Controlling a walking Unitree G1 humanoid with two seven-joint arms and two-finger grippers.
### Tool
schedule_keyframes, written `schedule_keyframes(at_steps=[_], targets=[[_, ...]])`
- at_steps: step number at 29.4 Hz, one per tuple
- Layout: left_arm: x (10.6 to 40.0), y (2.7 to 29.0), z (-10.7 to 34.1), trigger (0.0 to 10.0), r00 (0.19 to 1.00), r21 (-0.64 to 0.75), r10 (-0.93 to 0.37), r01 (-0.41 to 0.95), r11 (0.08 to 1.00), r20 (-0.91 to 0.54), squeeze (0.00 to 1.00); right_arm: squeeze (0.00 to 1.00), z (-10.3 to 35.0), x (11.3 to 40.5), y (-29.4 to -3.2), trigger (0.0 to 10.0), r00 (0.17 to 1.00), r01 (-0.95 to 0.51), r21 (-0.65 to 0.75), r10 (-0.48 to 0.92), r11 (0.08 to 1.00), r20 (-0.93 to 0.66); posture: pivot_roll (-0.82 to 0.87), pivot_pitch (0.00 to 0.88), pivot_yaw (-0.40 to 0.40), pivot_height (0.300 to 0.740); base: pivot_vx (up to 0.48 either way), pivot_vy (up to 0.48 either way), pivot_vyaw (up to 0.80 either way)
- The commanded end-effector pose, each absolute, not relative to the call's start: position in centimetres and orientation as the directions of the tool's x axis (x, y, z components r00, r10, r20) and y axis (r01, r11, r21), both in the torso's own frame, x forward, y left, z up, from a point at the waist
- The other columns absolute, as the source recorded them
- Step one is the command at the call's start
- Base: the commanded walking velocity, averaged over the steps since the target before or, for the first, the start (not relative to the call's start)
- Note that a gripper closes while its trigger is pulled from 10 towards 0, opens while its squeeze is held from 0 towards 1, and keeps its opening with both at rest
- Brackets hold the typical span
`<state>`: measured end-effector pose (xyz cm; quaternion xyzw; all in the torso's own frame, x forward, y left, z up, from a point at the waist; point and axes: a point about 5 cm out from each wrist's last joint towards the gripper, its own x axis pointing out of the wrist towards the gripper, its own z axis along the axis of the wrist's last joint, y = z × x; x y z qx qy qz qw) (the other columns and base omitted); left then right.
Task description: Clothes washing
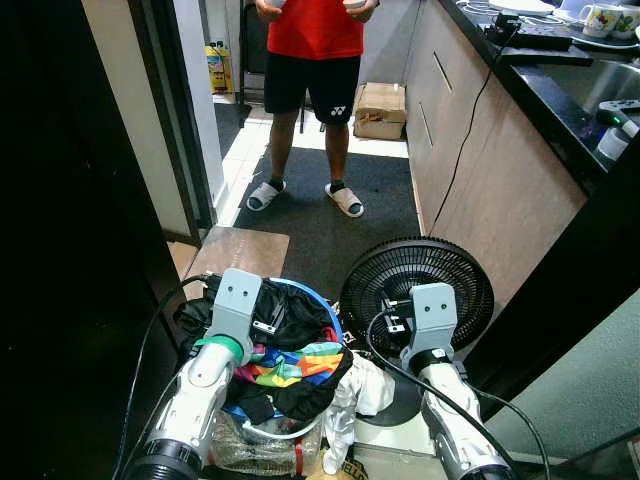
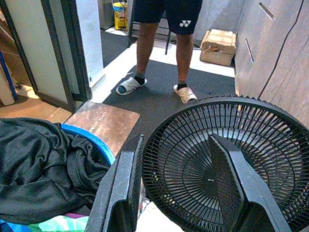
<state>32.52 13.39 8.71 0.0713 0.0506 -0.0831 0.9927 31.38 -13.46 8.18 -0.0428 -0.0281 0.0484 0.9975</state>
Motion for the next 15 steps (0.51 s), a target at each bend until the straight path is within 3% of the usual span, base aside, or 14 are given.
schedule_keyframes(at_steps=[1,10,11,15], targets=[[32.4,13.34,8.22,10.0,0.979,0.132,-0.156,0.173,0.976,-0.132,0.0,0.0,8.32,31.39,-13.47,10.0,0.993,-0.091,-0.093,0.097,0.991,0.06,0.03,0.0,0.031,0.74,0.0,0.0,0.0],[32.42,13.32,8.2,10.0,0.979,0.132,-0.156,0.173,0.976,-0.133,0.0,0.0,8.3,31.49,-13.46,10.0,0.994,-0.092,-0.103,0.098,0.99,0.053,0.03,0.0,0.029,0.74,0.0,0.0,0.0],[32.42,13.31,8.2,10.0,0.979,0.132,-0.156,0.173,0.976,-0.133,0.0,0.0,8.28,31.51,-13.45,10.0,0.994,-0.092,-0.106,0.098,0.99,0.05,0.0,0.0,0.0,0.74,0.0,0.0,0.0],[32.41,13.31,8.18,10.0,0.979,0.133,-0.156,0.174,0.976,-0.133,0.0,0.0,8.3,31.54,-13.41,10.0,0.994,-0.094,-0.107,0.1,0.99,0.053,0.03,0.0,0.029,0.74,0.0,0.0,0.0]])
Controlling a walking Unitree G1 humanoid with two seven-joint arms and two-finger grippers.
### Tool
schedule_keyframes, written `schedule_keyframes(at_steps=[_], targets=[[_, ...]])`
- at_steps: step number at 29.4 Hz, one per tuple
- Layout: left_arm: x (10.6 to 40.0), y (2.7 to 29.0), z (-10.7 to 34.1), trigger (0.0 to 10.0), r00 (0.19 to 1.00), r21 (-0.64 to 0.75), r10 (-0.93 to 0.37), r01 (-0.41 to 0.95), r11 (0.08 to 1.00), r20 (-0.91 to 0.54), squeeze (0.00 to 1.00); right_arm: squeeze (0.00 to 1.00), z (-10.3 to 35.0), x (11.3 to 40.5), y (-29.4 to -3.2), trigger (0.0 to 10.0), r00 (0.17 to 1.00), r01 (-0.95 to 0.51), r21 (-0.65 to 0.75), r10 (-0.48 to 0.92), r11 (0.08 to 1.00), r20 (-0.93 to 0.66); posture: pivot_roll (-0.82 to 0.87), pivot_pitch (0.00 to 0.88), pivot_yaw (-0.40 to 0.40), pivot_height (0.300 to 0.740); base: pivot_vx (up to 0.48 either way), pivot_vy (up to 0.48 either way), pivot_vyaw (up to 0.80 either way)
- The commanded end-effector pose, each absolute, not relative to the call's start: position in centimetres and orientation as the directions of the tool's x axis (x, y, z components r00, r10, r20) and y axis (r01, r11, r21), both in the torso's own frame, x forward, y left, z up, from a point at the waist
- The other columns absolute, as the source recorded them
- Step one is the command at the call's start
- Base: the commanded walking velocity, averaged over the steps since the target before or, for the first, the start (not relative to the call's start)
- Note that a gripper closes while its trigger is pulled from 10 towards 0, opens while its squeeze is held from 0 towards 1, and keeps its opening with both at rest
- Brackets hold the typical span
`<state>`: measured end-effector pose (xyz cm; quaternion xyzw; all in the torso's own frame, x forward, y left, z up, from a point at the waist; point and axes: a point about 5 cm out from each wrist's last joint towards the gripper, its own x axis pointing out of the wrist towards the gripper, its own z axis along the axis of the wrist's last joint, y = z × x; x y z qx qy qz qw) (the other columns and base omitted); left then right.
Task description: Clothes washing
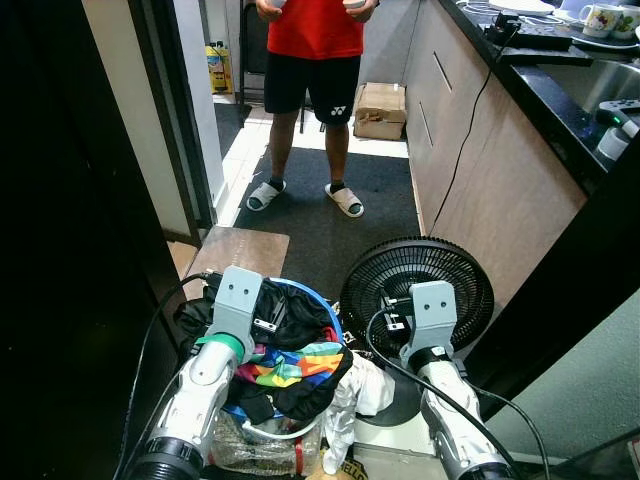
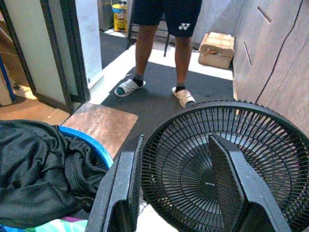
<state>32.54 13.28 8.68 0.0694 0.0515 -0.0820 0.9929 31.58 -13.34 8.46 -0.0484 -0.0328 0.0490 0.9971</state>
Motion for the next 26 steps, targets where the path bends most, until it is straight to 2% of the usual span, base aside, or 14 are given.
schedule_keyframes(at_steps=[1,26], targets=[[32.41,13.31,8.18,10.0,0.979,0.133,-0.156,0.174,0.976,-0.133,0.0,0.0,8.3,31.54,-13.41,10.0,0.994,-0.094,-0.107,0.1,0.99,0.053,0.03,0.0,0.029,0.74,0.0,0.0,0.0],[32.43,13.28,8.08,10.0,0.979,0.135,-0.154,0.172,0.976,-0.136,0.0,0.0,8.38,31.48,-13.3,10.0,0.992,-0.105,-0.099,0.112,0.989,0.061,0.03,0.0,0.028,0.74,0.0,0.0,0.0]])
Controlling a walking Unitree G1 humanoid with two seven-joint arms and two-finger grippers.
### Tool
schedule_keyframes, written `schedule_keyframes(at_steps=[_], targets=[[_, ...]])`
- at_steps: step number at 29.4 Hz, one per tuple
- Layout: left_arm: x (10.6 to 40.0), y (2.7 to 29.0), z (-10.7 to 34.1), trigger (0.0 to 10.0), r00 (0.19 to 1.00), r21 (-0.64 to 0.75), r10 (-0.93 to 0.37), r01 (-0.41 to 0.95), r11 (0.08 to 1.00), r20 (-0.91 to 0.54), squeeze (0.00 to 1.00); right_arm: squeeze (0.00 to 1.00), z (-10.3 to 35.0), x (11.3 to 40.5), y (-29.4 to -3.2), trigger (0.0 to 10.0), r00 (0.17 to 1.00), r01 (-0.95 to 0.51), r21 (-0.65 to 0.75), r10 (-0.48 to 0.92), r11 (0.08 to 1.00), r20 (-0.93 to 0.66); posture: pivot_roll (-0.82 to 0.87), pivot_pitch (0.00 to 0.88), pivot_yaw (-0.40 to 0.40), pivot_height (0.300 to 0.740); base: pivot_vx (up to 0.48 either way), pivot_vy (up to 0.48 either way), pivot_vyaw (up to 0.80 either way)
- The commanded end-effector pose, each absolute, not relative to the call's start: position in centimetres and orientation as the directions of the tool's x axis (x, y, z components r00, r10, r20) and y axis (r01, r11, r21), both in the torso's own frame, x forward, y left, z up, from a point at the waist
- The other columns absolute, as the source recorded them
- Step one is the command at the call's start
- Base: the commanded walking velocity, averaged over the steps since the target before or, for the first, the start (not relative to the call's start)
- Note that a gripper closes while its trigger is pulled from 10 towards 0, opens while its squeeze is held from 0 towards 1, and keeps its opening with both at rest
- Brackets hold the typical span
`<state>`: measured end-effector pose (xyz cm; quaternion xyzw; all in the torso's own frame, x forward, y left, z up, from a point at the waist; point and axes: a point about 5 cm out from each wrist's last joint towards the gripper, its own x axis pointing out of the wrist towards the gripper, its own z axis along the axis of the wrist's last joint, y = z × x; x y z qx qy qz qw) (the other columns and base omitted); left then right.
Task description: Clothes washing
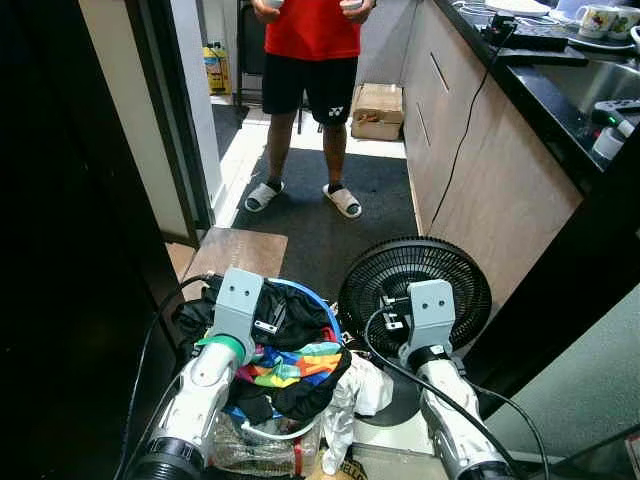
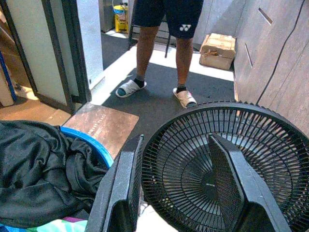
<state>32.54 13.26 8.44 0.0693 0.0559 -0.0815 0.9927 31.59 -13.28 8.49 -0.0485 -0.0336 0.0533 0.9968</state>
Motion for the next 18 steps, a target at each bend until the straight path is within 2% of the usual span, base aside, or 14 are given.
schedule_keyframes(at_steps=[1,18], targets=[[32.43,13.28,8.08,10.0,0.979,0.135,-0.154,0.172,0.976,-0.136,0.0,0.0,8.38,31.48,-13.3,10.0,0.992,-0.105,-0.099,0.112,0.989,0.061,0.03,0.0,0.028,0.74,0.0,0.0,0.0],[32.41,13.3,8.02,10.0,0.979,0.135,-0.152,0.17,0.976,-0.137,0.0,0.0,8.39,31.47,-13.29,10.0,0.992,-0.107,-0.099,0.113,0.989,0.061,0.03,0.0,0.028,0.74,0.0,0.0,0.0]])
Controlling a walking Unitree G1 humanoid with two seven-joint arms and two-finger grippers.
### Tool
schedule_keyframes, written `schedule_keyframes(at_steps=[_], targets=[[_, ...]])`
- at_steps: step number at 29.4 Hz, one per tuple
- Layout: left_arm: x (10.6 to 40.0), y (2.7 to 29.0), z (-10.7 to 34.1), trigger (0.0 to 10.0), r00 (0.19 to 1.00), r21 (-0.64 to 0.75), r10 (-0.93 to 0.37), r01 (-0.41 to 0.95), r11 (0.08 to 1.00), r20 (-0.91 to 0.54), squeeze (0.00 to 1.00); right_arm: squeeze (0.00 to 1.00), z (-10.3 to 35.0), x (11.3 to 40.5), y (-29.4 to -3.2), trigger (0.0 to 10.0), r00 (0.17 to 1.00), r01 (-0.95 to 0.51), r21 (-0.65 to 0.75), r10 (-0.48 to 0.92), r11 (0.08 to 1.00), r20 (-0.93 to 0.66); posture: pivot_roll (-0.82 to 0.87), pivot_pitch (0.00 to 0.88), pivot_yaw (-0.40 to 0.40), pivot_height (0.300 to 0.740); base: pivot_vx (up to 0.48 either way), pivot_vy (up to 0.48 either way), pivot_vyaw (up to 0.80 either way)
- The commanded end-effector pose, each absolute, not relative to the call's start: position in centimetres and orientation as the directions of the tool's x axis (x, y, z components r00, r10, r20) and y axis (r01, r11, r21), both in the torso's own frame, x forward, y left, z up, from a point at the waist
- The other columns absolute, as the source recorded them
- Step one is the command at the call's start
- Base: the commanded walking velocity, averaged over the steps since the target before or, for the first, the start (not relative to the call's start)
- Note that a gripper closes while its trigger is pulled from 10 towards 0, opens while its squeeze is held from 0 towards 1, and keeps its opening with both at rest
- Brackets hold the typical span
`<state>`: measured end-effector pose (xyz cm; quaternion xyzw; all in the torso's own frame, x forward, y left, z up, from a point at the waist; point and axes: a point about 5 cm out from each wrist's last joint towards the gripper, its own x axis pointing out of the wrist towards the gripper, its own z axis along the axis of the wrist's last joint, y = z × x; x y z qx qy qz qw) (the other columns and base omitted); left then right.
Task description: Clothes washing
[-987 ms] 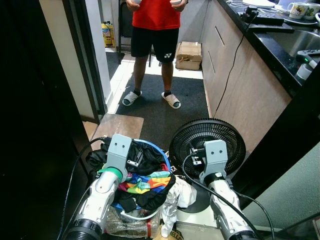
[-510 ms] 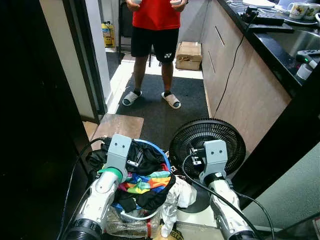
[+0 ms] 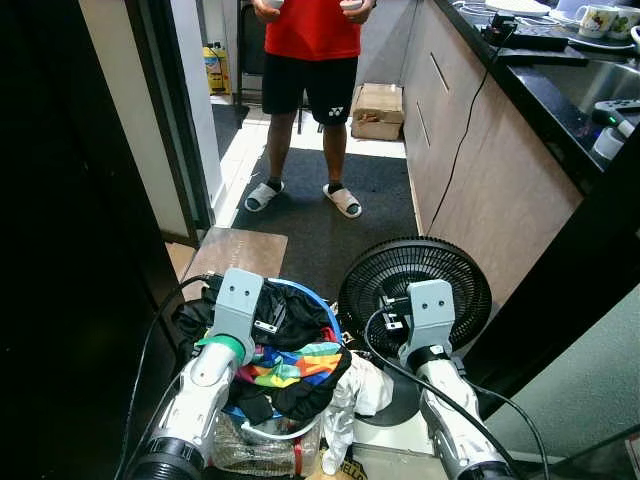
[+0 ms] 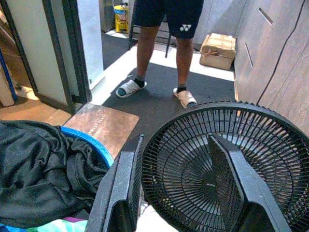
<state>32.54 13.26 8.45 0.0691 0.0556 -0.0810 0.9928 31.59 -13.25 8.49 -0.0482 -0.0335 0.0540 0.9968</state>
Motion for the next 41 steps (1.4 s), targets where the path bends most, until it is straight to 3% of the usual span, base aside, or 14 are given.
schedule_keyframes(at_steps=[1,33,41], targets=[[32.4,13.3,8.0,10.0,0.979,0.135,-0.152,0.17,0.976,-0.137,0.0,0.0,8.4,31.5,-13.3,10.0,0.992,-0.107,-0.099,0.113,0.989,0.061,0.03,0.0,0.028,0.74,0.0,0.0,0.0],[32.5,12.8,7.2,10.0,0.973,0.138,-0.157,0.182,0.974,-0.171,0.0,0.0,7.9,31.4,-13.1,10.0,0.993,-0.112,-0.109,0.116,0.988,0.034,0.04,0.0,0.026,0.74,0.0,0.0,0.0],[32.1,13.2,4.8,10.0,0.949,0.204,-0.132,0.195,0.959,-0.287,0.0,0.0,5.4,30.8,-14.2,10.0,0.994,-0.078,-0.161,0.063,0.984,-0.094,0.05,0.095,0.033,0.74,0.0,0.0,0.0]])
